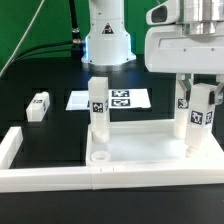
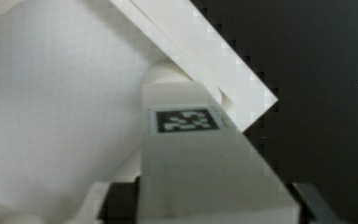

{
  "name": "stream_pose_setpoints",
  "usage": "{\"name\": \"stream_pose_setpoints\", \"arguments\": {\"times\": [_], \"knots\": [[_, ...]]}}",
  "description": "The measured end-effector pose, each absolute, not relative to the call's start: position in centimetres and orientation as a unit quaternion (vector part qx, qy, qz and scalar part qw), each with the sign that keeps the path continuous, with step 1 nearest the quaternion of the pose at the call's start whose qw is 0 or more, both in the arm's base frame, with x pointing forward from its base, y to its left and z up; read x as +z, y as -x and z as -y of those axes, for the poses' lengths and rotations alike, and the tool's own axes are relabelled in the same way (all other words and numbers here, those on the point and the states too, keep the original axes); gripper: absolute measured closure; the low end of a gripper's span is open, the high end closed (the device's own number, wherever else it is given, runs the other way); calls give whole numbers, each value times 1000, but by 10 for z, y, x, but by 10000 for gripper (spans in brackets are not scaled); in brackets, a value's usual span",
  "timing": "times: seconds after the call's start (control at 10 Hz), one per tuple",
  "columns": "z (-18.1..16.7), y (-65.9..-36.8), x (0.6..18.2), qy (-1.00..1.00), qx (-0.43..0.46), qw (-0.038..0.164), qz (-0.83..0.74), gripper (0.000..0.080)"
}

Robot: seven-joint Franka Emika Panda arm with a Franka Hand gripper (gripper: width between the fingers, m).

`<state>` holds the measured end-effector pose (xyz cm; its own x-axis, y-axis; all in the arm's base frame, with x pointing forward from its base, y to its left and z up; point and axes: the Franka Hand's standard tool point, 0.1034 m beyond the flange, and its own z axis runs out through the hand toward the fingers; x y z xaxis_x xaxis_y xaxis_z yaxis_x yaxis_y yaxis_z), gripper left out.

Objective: Assemble desk

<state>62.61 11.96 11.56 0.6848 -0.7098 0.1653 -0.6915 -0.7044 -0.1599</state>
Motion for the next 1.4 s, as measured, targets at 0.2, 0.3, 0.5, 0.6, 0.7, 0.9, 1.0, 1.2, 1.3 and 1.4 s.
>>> {"name": "stream_pose_setpoints", "arguments": {"times": [0.2, 0.3, 0.5, 0.6, 0.7, 0.9, 1.0, 1.2, 1.3, 1.4], "knots": [[-118, -626, 115, 879, -104, 51, -462, 507], [-117, -626, 115, 864, -102, 54, -490, 507], [-110, -629, 115, 808, -81, 69, -580, 507], [-106, -630, 114, 780, -67, 76, -618, 507], [-104, -631, 114, 742, -56, 86, -663, 507], [-104, -631, 113, 690, -47, 100, -715, 506], [-117, -630, 113, 657, -47, 98, -746, 506], [-117, -630, 113, 673, -49, 98, -731, 506], [-118, -629, 112, 677, -49, 97, -728, 337], [-125, -629, 113, 731, -51, 88, -674, 216]]}}
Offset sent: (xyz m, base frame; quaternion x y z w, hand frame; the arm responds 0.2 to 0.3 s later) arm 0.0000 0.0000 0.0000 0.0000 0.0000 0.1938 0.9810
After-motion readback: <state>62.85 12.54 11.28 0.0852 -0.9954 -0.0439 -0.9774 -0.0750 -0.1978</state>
